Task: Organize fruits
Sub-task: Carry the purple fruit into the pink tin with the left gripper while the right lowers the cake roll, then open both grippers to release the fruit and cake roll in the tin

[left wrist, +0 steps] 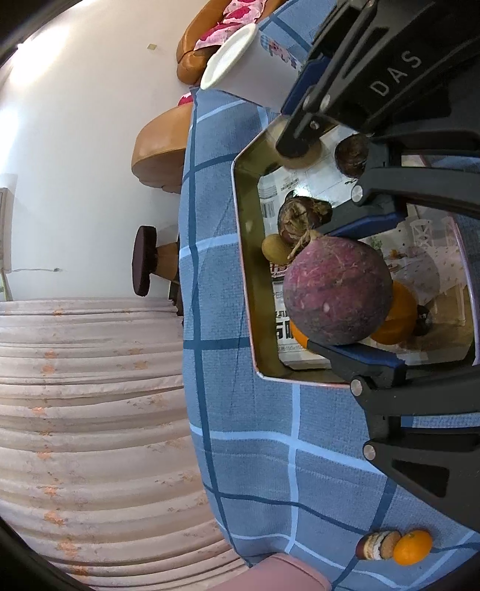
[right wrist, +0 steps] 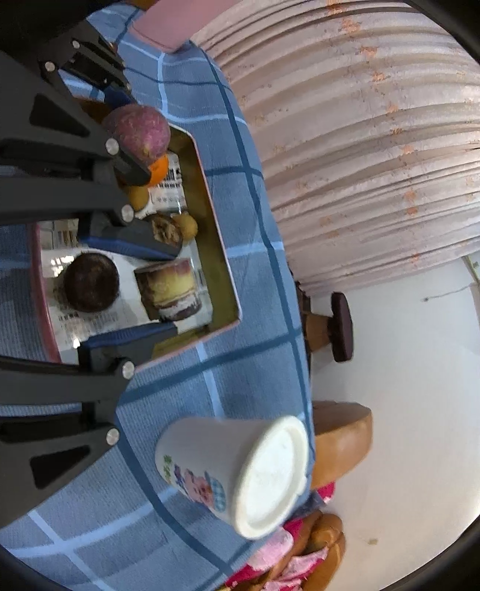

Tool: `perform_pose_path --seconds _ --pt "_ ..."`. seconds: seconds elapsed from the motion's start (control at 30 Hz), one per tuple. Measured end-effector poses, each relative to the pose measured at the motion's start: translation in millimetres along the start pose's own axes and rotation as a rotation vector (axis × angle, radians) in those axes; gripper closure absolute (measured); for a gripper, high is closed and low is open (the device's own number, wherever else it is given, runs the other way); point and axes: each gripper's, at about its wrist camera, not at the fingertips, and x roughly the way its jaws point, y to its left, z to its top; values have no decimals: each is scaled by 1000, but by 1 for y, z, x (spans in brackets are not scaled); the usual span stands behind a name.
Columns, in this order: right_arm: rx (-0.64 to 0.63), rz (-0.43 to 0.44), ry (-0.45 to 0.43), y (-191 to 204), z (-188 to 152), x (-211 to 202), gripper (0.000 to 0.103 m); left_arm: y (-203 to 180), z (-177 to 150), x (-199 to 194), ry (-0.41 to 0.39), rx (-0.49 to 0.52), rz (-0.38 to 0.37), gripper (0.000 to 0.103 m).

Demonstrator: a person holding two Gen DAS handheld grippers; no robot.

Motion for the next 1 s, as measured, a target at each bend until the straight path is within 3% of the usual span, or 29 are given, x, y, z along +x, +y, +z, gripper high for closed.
perform_pose_path --seconds 0.03,0.1,0.23,0.5,0.77,1.0 --pt "5 8 -1 0 0 0 49 0 0 -1 -2 -2 -10 50" --pt "7 20 -22 1 -1 -4 40 -1 1 -6 -15 6 -13 43" --pt "-7 0 -86 3 0 -15 39 -3 0 -18 -74 34 29 24" --pt "46 -6 -115 -6 -1 -21 29 7 -2 -27 -106 -4 34 23" --pt "49 -5 -128 -5 -3 -22 29 19 -5 -27 -119 -14 87 23" --pt "23 -16 -190 2 -9 -30 29 31 -11 -33 -140 -4 131 23"
